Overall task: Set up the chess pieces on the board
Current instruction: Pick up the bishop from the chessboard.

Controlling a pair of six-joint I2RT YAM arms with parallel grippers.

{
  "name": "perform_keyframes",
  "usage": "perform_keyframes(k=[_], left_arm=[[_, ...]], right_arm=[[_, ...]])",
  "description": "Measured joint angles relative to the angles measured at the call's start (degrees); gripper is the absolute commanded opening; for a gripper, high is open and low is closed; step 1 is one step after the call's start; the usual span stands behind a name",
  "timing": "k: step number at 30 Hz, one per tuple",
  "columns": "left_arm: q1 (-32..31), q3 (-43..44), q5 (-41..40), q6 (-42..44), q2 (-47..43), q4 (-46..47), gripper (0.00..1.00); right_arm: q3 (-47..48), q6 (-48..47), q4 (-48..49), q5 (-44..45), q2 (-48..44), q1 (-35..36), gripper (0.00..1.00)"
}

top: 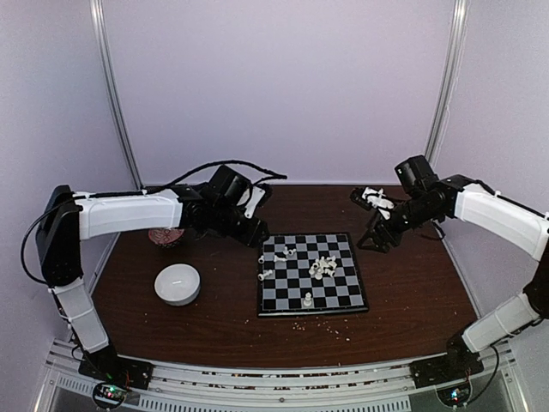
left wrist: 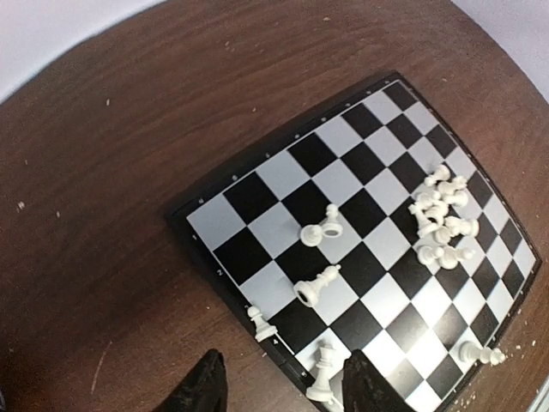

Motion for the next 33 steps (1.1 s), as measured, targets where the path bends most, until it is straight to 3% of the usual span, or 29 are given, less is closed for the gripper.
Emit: perform_keyframes(k=[5, 11, 14, 25, 33], left_arm=[[1.9, -0.2, 2.7, -10.2, 5.1, 1.6, 0.46], [2.4, -0.1, 4.2, -16.4, 6.0, 2.9, 0.46], [2.6, -0.1, 4.3, -17.6, 6.0, 3.3, 0.46], [2.8, -0.1, 2.9, -18.7, 5.4, 3.5, 0.45], [3.3, -0.1, 2.9, -19.1, 4.6, 3.5, 0.46]], right_arm=[[8.3, 2.0, -1.2, 5.1, 8.7, 7.0, 0.62], [14.5, 3.9, -4.8, 6.4, 17.6, 10.1, 0.51], [15.8, 3.8, -7.3, 7.2, 20.8, 11.1, 0.46], [20.5, 3.6, -12.3, 8.5, 28.4, 16.7, 0.44], [21.9, 4.8, -12.5, 11.9, 31.1, 17.7, 0.34]])
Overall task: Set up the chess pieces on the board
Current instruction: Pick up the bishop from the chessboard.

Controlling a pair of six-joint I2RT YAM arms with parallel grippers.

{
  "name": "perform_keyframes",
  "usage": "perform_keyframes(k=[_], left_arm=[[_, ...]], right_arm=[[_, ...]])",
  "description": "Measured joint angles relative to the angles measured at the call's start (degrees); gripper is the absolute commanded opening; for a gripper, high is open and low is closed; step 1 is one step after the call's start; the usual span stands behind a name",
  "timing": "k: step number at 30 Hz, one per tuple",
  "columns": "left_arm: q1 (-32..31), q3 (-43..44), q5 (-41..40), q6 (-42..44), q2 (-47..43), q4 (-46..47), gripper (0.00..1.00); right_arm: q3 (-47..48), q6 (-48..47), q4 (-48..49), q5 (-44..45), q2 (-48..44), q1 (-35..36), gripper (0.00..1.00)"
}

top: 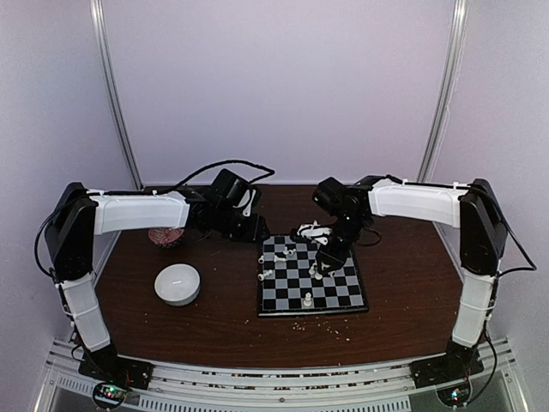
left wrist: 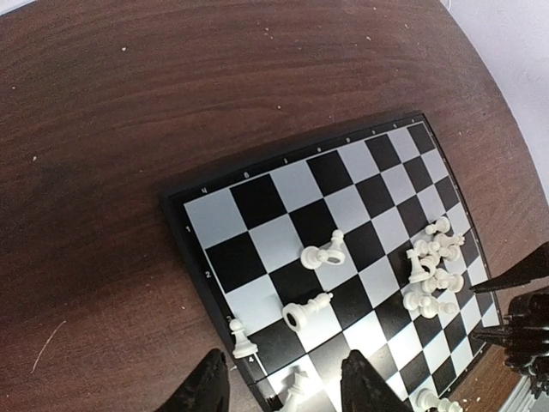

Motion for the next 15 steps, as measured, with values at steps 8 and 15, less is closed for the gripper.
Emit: perform_keyframes(k=[8, 15], left_arm=[[0.2, -0.9, 0.2, -0.3, 0.0, 0.1, 0.45], [0.2, -1.5, 0.2, -0.4, 0.0, 0.1, 0.45]], right_arm=[[1.2, 0.8, 0.2, 0.9, 1.9, 0.0, 0.27], [1.2, 0.8, 0.2, 0.7, 3.6, 0.1, 0.26]])
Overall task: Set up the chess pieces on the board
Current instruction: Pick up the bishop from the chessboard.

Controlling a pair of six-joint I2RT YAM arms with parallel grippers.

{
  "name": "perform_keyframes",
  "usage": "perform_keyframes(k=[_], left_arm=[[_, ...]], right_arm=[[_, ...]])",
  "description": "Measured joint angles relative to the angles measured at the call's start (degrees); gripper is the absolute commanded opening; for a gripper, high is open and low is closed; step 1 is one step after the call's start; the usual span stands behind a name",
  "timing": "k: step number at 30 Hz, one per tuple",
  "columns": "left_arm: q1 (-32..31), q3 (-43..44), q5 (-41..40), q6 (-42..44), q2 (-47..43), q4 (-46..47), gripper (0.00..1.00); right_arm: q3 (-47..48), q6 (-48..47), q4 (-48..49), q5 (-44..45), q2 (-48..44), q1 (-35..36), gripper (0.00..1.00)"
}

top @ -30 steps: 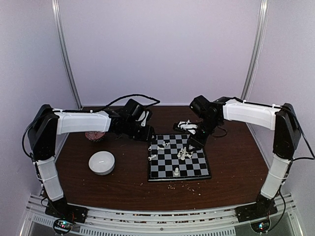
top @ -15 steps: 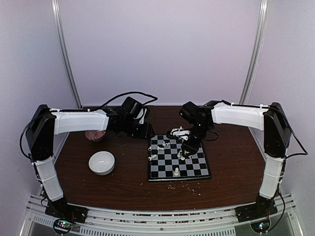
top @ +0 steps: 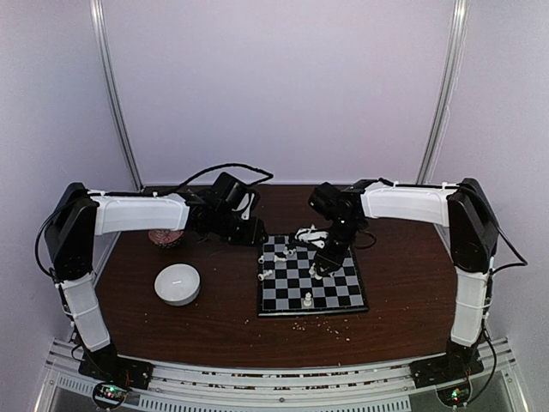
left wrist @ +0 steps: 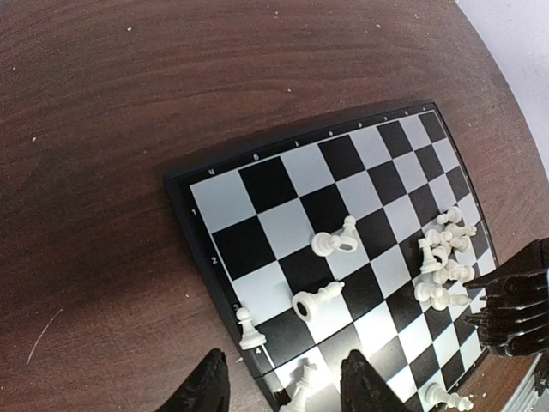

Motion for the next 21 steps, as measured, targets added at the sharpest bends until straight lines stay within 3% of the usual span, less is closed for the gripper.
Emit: perform_keyframes(k=[7, 21], left_arm=[[0.0, -0.2, 0.0, 0.0, 0.0, 0.0, 0.45], [0.0, -0.4, 0.0, 0.0, 0.0, 0.1, 0.45]], right_arm=[[1.2, 0.2, 0.0, 0.0, 1.5, 0.2, 0.23], [2.7, 1.3, -0.3, 0.3, 3.4, 0.2, 0.02]])
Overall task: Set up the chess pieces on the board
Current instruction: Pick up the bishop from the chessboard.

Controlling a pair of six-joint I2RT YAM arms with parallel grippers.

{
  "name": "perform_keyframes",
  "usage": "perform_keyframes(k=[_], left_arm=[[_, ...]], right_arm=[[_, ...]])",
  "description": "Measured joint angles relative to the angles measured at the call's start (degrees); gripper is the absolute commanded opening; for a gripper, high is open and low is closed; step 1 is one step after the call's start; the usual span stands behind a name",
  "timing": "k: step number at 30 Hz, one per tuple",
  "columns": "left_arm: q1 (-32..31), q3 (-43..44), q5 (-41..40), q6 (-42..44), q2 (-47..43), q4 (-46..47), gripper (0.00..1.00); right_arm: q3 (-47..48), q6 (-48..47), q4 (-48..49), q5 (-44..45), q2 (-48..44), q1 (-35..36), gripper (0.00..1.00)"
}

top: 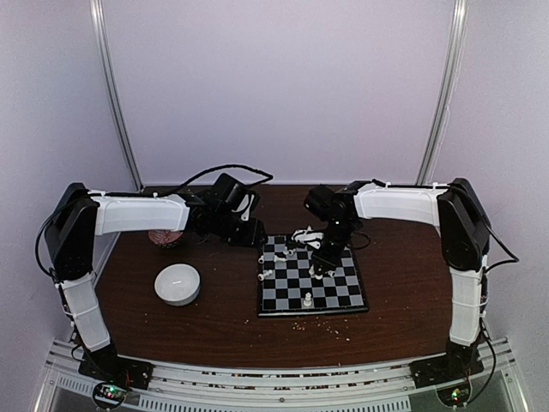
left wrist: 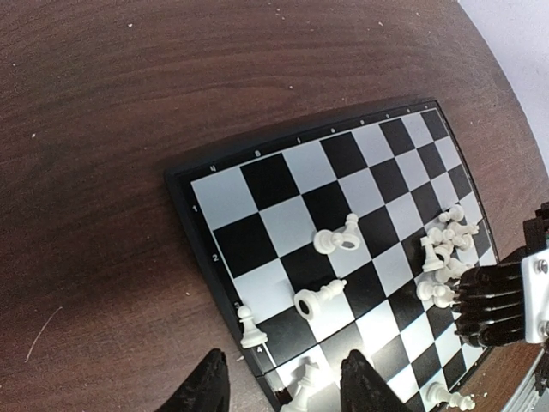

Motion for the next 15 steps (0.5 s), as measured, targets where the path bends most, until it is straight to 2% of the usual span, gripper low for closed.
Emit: perform_keyframes(k=[7, 15], left_arm=[[0.0, 0.0, 0.0, 0.0, 0.0, 0.0, 0.45], [0.0, 0.0, -0.2, 0.9, 0.0, -0.3, 0.45]], right_arm=[[-0.2, 0.0, -0.6, 0.4, -1.4, 0.3, 0.0], [-9.0, -0.5, 0.4, 0.5, -15.8, 2.6, 0.0]])
